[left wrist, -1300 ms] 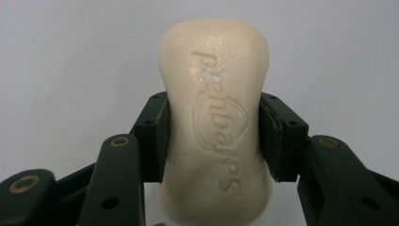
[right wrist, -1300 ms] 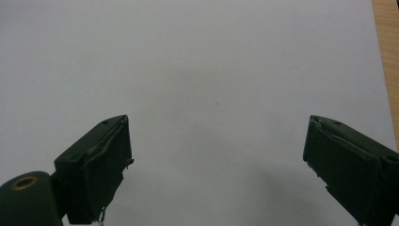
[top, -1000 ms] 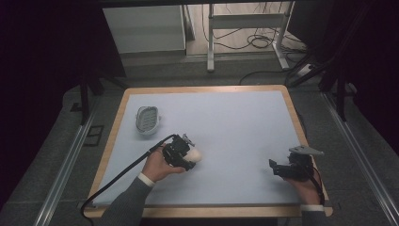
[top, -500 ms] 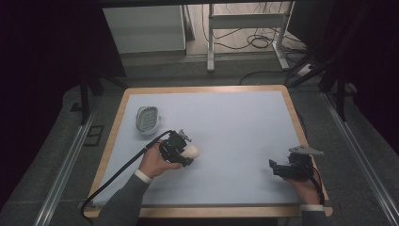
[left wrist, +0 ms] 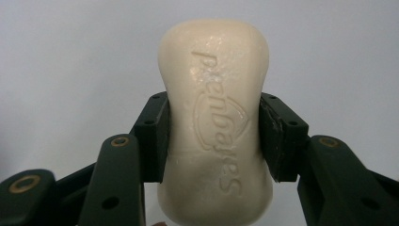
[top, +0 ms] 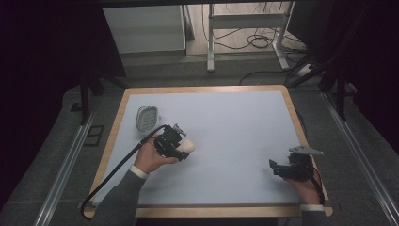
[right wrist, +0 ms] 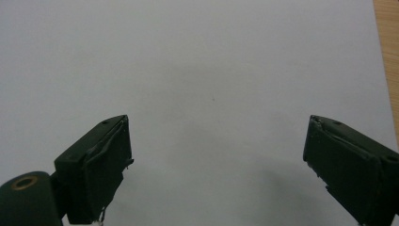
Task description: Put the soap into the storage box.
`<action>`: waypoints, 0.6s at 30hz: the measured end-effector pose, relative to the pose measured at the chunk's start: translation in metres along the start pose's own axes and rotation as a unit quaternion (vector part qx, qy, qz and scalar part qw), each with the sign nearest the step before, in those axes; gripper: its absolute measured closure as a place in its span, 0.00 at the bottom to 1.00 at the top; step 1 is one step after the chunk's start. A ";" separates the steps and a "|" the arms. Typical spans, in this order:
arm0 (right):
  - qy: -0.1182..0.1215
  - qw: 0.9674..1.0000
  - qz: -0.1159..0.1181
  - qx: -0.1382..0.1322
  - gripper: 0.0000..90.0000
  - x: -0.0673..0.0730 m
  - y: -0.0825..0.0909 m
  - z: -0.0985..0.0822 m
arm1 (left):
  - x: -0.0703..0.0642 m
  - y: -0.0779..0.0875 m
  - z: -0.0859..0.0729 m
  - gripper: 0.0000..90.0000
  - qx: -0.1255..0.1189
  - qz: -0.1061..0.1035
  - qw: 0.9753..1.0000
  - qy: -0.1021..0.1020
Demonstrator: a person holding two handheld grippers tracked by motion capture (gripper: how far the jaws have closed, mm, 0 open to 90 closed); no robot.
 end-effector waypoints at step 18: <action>-0.001 1.000 -0.002 0.002 0.09 -0.002 0.000 -0.001 | 0.005 0.007 0.008 0.55 -0.010 0.010 1.000 0.001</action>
Point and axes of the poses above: each handheld gripper's, and its own axes: y roughly backward along the jaws, z roughly out of its top, x roughly to its left, the point moved 1 cm from there along -y, roughly forward along the jaws, and after that the axes turned 6 degrees about -x, right-handed, at the moved point
